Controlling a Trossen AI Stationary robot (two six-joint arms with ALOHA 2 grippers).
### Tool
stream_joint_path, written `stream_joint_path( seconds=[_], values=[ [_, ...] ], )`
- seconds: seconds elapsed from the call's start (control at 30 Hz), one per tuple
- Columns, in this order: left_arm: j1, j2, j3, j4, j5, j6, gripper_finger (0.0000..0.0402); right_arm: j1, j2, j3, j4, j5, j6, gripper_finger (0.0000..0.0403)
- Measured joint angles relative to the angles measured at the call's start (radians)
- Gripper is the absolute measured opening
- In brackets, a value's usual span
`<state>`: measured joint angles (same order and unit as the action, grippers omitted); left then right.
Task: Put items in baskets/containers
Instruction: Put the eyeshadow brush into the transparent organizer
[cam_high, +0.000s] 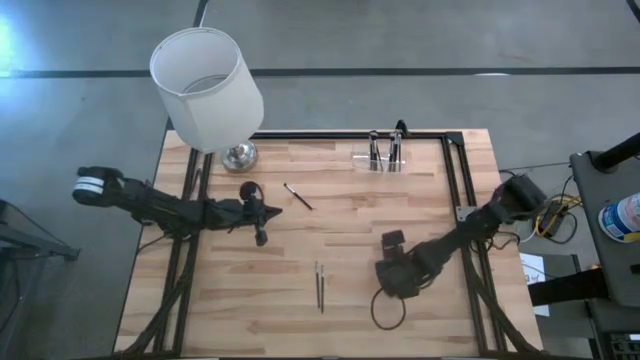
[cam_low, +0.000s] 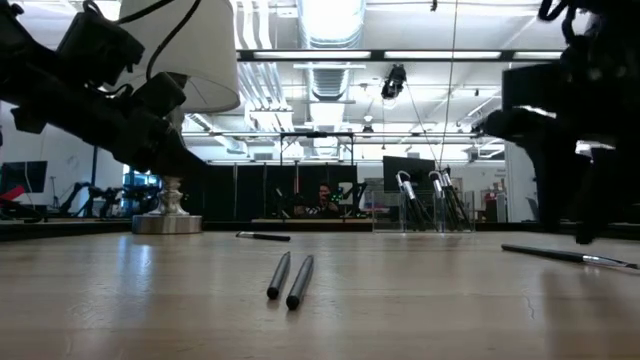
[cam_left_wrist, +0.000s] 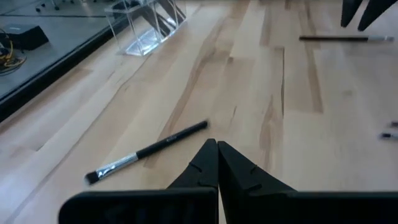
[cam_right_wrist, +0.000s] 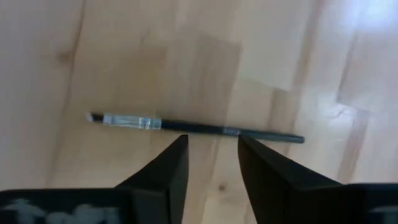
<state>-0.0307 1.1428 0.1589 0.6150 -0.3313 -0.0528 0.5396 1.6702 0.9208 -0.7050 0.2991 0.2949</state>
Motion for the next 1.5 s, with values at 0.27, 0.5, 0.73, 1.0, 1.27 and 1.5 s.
stream_joint_path(
  seconds=[0.27,0.5,0.73,1.0,1.27,1.5],
  values=[
    [0.0,0.054,0.0,0.039,0.0,0.004,0.0,0.004,0.196,0.22,-0.239,-0.085,-0.127,0.0173],
    [0.0,0.083,0.015,0.047,0.0,0.006,0.0,0.019,0.274,0.304,-0.294,-0.09,-0.187,0.0178],
    [0.0,0.116,0.03,0.042,0.0,0.014,0.0,0.017,0.259,0.326,-0.264,-0.076,-0.187,0.0178],
    [0.0,0.141,0.044,0.042,0.001,0.017,0.0,0.004,0.185,0.325,-0.179,-0.042,-0.165,0.0178],
    [0.0,0.141,0.044,0.04,0.005,0.019,0.0,0.003,0.207,0.307,-0.215,-0.074,-0.234,0.0178],
    [0.0,0.144,0.045,0.043,0.005,0.023,0.0,-0.011,0.276,0.319,-0.165,-0.084,-0.38,0.0167]
  ],
)
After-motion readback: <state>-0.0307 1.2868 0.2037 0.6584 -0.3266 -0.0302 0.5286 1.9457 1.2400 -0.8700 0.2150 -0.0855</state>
